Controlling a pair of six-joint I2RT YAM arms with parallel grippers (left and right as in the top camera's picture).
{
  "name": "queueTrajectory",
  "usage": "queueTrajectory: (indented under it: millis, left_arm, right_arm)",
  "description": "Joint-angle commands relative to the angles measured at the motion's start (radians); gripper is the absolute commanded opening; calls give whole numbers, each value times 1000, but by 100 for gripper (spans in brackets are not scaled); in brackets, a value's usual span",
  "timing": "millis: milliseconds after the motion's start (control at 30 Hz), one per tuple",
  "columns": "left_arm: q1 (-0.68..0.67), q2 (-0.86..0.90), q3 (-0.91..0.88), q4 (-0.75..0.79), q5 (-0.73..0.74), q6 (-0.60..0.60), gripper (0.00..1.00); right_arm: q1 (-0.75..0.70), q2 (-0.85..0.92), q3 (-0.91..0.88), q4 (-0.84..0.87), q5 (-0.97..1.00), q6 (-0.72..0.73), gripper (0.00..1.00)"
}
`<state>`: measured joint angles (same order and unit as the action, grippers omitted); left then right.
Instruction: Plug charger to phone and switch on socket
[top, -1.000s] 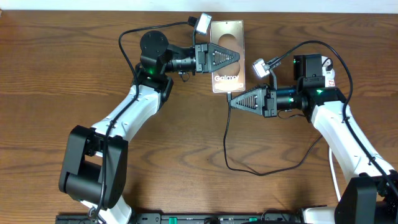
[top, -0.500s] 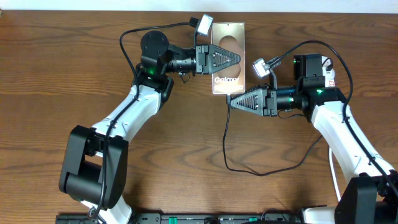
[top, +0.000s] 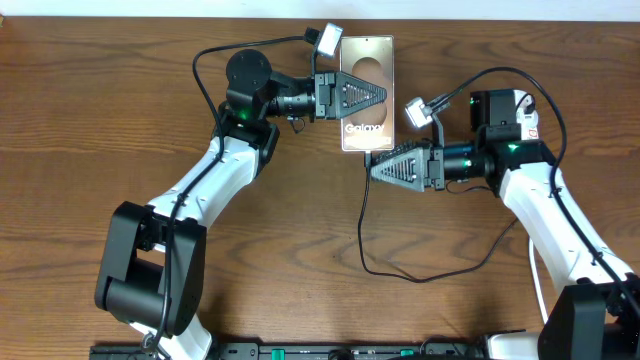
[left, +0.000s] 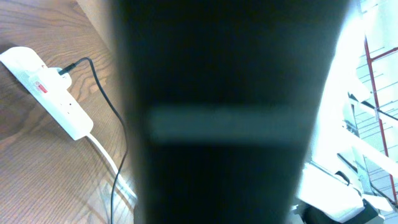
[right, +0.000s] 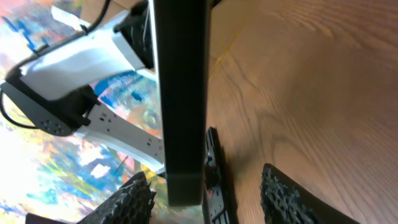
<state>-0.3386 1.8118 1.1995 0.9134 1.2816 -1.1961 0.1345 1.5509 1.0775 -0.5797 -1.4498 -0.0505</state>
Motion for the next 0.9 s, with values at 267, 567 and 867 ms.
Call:
queueTrajectory:
  millis: [267,567,867]
  left_arm:
    - [-2,-31,26,13,9,17,7]
    - [-2,-31,26,13,10,17,7]
    - [-2,-31,26,73,10,18,7]
  right_arm:
    - [47,-6,-1,50,45,-56,36]
    - [50,-6,-1,92,45,-51,7]
    - [48,-6,-1,163,18,29,1]
